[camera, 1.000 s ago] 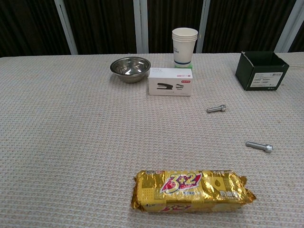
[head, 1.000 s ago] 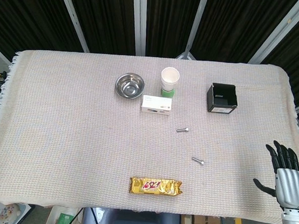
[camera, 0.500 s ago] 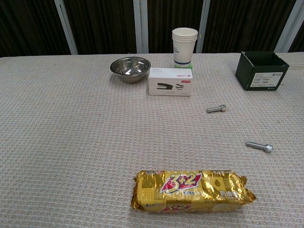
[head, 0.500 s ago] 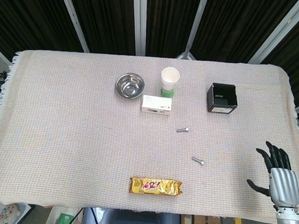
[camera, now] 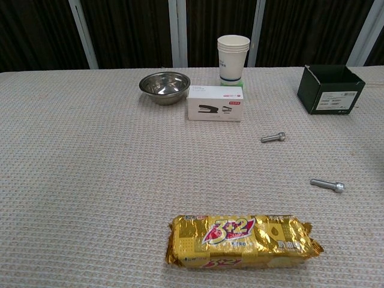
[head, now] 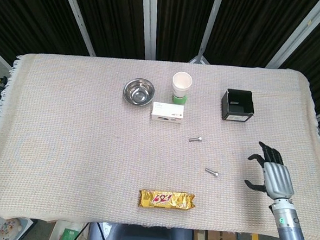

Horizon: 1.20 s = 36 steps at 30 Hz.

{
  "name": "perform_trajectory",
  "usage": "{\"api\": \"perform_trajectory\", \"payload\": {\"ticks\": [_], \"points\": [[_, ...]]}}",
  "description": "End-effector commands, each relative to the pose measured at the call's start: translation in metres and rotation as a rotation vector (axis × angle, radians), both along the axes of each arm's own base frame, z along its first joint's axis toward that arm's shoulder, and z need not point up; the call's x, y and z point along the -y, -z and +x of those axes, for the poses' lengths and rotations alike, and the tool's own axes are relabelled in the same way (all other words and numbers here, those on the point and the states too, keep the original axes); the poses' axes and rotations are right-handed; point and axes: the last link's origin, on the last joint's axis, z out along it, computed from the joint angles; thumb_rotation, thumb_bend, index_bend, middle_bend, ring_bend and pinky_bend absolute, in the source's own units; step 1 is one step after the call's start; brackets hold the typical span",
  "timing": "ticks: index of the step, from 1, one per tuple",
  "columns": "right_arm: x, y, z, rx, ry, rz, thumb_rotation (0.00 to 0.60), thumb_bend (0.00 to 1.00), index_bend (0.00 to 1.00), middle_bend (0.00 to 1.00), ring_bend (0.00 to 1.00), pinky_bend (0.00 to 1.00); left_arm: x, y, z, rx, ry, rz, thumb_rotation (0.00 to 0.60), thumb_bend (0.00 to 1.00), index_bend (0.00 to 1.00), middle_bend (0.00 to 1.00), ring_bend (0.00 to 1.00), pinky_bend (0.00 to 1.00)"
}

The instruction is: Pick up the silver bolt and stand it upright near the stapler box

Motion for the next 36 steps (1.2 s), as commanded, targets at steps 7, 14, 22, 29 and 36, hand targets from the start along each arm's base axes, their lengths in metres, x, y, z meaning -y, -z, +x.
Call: {"api": "perform_trajectory", "payload": {"ticks": [7, 14, 22, 29, 36], "points": [[0.035, 0.044, 0.078, -0.196, 0.033, 0.164, 0.6, 0.22, 0.38, 0.01, 0.02, 0.0, -0.001, -0.002, -0.002, 0.004, -0.01, 0.001, 0.6, 0.04, 0.02, 0.0, 0.0, 0.03], [0.035, 0.079, 0.102, -0.208, 0.087, 0.224, 0.6, 0.25, 0.39, 0.01, 0.01, 0.0, -0.001, -0.002, -0.003, 0.005, -0.014, -0.001, 0.6, 0.04, 0.02, 0.0, 0.0, 0.03], [0.036, 0.109, 0.112, -0.221, 0.13, 0.225, 0.6, 0.28, 0.39, 0.01, 0.0, 0.0, -0.001, -0.003, -0.003, 0.007, -0.017, 0.0, 0.6, 0.04, 0.02, 0.0, 0.0, 0.03], [0.04, 0.117, 0.115, -0.229, 0.168, 0.201, 0.6, 0.29, 0.4, 0.01, 0.0, 0.0, -0.003, -0.003, -0.004, 0.012, -0.02, -0.005, 0.6, 0.04, 0.02, 0.0, 0.0, 0.03], [0.038, 0.111, 0.111, -0.23, 0.181, 0.18, 0.6, 0.3, 0.43, 0.01, 0.0, 0.0, -0.003, -0.003, -0.005, 0.01, -0.024, -0.001, 0.6, 0.04, 0.02, 0.0, 0.0, 0.03]]}}
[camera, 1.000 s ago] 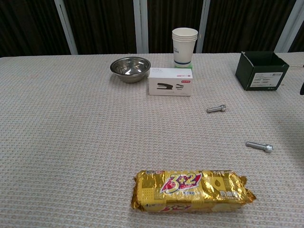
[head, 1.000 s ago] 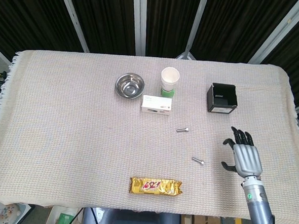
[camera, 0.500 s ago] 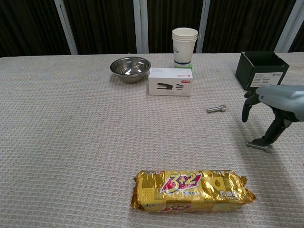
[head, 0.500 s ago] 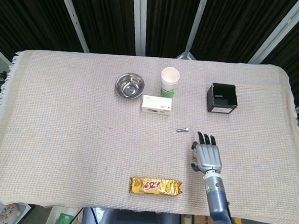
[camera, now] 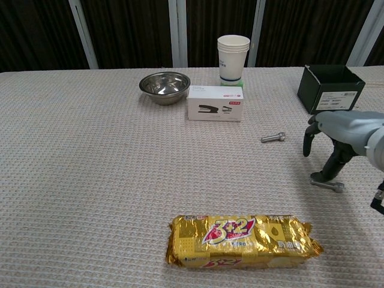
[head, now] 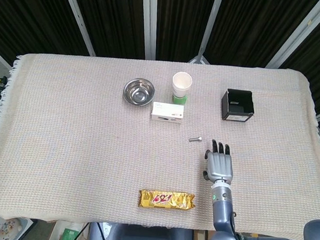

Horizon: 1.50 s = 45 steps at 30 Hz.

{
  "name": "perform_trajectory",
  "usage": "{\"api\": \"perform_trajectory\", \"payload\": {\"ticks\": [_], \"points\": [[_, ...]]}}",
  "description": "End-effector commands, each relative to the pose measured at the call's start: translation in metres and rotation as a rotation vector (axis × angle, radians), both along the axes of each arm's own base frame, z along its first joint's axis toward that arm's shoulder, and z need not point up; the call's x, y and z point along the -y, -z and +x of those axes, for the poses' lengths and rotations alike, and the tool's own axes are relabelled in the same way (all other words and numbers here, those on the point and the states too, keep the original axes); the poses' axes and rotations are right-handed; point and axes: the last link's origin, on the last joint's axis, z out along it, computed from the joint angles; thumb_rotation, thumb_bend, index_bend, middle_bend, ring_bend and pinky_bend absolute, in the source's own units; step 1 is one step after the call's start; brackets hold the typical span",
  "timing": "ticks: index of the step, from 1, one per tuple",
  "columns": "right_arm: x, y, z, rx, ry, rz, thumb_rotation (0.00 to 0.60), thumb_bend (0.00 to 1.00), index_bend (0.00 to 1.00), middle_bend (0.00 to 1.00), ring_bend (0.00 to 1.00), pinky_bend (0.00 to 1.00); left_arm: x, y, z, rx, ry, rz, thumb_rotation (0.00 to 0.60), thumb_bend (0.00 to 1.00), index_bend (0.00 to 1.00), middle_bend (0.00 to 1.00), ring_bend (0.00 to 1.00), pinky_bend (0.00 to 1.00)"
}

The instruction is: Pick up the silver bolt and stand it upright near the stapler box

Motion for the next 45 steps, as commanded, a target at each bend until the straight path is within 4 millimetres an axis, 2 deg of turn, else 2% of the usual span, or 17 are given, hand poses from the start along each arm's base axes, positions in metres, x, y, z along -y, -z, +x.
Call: {"api": "perform_trajectory", "payload": {"ticks": [1, 8, 20, 38, 45], "points": [[-0.003, 0.0, -0.003, 0.008, 0.012, 0.006, 0.6, 0.3, 0.44, 0.01, 0.0, 0.0, 0.001, 0.0, 0.001, -0.002, 0.002, 0.0, 0.6, 0.04, 0.02, 0.0, 0.0, 0.03], [-0.01, 0.004, -0.008, 0.028, 0.021, 0.019, 0.6, 0.3, 0.45, 0.01, 0.0, 0.0, 0.001, 0.0, 0.0, -0.004, -0.004, 0.005, 0.6, 0.04, 0.02, 0.0, 0.0, 0.03], [-0.007, 0.016, -0.018, -0.001, 0.02, -0.019, 0.6, 0.31, 0.49, 0.01, 0.0, 0.0, 0.0, 0.0, 0.0, -0.004, -0.003, 0.004, 0.6, 0.04, 0.02, 0.0, 0.0, 0.03], [-0.006, 0.02, -0.026, -0.004, 0.044, -0.009, 0.6, 0.32, 0.5, 0.01, 0.0, 0.0, 0.0, 0.0, 0.001, -0.007, -0.002, 0.009, 0.6, 0.04, 0.03, 0.0, 0.0, 0.03], [-0.006, 0.02, -0.027, -0.001, 0.049, -0.005, 0.6, 0.32, 0.54, 0.01, 0.0, 0.0, 0.0, 0.001, 0.001, -0.009, -0.001, 0.007, 0.6, 0.04, 0.03, 0.0, 0.0, 0.03]]}}
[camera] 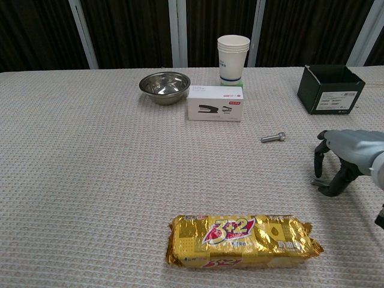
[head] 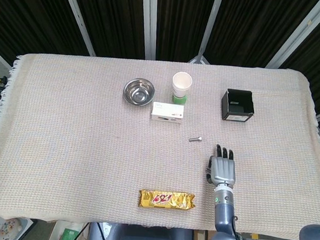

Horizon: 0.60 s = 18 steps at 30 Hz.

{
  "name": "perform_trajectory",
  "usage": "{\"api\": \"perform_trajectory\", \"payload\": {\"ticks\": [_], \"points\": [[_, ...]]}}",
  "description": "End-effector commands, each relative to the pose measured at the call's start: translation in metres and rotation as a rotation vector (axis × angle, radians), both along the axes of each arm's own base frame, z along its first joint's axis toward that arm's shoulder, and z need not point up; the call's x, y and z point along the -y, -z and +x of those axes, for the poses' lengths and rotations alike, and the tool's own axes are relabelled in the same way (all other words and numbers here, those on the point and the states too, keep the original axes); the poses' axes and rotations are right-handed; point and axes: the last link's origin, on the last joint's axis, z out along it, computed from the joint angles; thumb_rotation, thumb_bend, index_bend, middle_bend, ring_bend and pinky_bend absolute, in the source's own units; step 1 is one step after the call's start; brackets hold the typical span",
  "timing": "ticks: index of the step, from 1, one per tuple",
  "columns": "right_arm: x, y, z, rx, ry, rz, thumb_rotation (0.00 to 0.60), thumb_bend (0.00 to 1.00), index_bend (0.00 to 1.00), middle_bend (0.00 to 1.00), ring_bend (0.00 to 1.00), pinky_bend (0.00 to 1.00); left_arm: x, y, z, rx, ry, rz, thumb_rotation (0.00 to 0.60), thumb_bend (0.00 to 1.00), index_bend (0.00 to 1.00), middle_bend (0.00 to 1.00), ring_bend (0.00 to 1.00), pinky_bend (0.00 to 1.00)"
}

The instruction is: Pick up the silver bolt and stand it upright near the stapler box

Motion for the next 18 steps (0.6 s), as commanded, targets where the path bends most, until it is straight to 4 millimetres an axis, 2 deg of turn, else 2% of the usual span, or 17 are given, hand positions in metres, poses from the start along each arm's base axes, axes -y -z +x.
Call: {"api": "perform_trajectory", "payload": {"ticks": [1, 18], "points": [[-0.0005, 0.0007, -0.0004, 0.004, 0.003, 0.004, 0.6, 0.32, 0.54, 0.01, 0.0, 0.0, 0.0002, 0.0, 0.0001, 0.0, 0.0, 0.001, 0.6, 0.04, 0.03, 0.0, 0.0, 0.03], [-0.0002, 0.0053, -0.001, 0.002, 0.005, 0.011, 0.6, 0.33, 0.55, 0.01, 0.0, 0.0, 0.0005, -0.0018, -0.0006, 0.002, -0.002, 0.009, 0.6, 0.04, 0.03, 0.0, 0.0, 0.03]]}}
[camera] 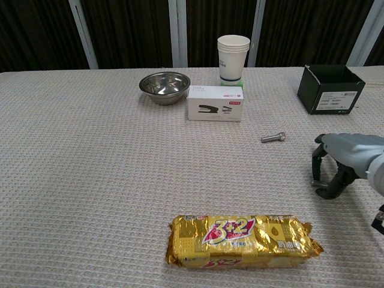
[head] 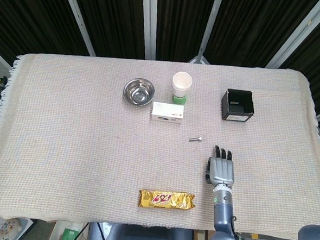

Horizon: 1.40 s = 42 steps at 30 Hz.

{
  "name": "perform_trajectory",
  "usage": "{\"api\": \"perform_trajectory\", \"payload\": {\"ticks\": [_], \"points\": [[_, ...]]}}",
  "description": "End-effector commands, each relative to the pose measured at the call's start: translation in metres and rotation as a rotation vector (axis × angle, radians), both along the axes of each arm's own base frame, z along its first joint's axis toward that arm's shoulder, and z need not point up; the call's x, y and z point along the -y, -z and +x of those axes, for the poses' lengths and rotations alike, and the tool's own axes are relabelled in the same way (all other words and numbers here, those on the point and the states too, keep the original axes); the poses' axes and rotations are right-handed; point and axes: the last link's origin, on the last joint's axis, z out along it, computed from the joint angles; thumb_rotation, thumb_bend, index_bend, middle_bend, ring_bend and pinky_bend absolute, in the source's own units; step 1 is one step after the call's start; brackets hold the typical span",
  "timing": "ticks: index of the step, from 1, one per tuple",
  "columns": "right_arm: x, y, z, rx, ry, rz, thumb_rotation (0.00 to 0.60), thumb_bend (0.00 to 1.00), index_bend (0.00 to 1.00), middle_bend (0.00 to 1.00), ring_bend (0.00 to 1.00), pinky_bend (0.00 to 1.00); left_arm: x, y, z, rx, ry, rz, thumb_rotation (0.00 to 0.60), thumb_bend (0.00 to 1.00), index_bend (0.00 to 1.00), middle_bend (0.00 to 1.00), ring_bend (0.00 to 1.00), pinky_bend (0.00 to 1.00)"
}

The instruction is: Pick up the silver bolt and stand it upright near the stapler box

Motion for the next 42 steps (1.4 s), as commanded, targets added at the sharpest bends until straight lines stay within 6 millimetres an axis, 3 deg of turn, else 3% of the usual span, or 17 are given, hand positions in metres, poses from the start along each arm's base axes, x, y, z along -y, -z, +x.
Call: {"api": "perform_trajectory", "payload": {"ticks": [1, 20, 29, 42], "points": [[0.0, 0.0, -0.001, -0.001, 0.003, 0.001, 0.6, 0.33, 0.56, 0.01, 0.0, 0.0, 0.0, 0.0, 0.0, 0.0, 0.0, 0.0, 0.6, 0.04, 0.03, 0.0, 0.0, 0.03], [0.001, -0.001, 0.002, 0.017, 0.001, 0.012, 0.6, 0.4, 0.58, 0.01, 0.0, 0.0, 0.001, -0.001, 0.0, -0.001, -0.001, 0.005, 0.6, 0.04, 0.04, 0.0, 0.0, 0.03], [0.005, -0.019, 0.012, 0.09, -0.011, -0.033, 0.6, 0.39, 0.59, 0.01, 0.0, 0.0, 0.001, -0.001, 0.0, -0.002, -0.001, 0.007, 0.6, 0.04, 0.04, 0.0, 0.0, 0.03], [0.009, -0.041, 0.004, 0.198, 0.044, -0.044, 0.6, 0.4, 0.6, 0.01, 0.0, 0.0, 0.001, 0.001, 0.001, -0.007, -0.001, 0.004, 0.6, 0.04, 0.04, 0.0, 0.0, 0.03]]}}
